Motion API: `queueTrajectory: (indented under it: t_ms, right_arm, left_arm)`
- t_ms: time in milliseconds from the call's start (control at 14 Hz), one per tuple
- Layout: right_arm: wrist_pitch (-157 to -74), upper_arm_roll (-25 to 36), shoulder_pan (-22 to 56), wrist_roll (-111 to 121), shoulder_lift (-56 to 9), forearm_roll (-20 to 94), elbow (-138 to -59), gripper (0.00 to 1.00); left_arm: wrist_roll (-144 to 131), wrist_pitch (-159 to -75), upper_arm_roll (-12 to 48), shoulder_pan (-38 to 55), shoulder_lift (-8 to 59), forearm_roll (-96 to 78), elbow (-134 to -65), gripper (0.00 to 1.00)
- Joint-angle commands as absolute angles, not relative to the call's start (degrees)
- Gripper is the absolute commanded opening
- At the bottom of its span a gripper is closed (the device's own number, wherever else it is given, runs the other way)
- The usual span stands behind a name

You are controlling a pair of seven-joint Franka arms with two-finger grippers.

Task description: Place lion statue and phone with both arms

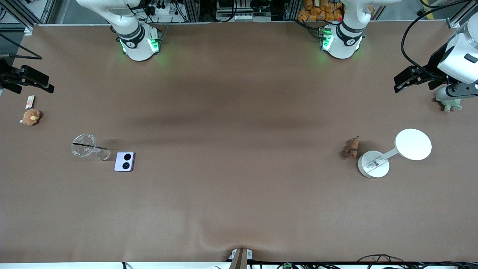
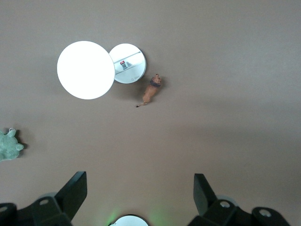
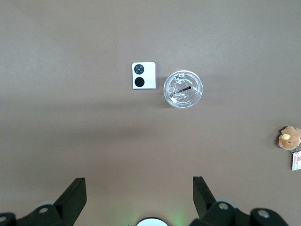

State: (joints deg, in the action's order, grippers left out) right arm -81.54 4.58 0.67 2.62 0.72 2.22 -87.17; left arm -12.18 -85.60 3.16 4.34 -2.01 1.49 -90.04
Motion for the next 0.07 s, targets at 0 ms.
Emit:
queueTrajectory:
  t_ms: [0]
  right_arm:
    - [-80.9, 4.1, 0.1, 2.8, -0.1, 2.3, -85.6, 1.00]
  left_arm:
    - [-11.0, -85.7, 3.4, 4.0, -2.9, 2.5, -90.2, 1.00]
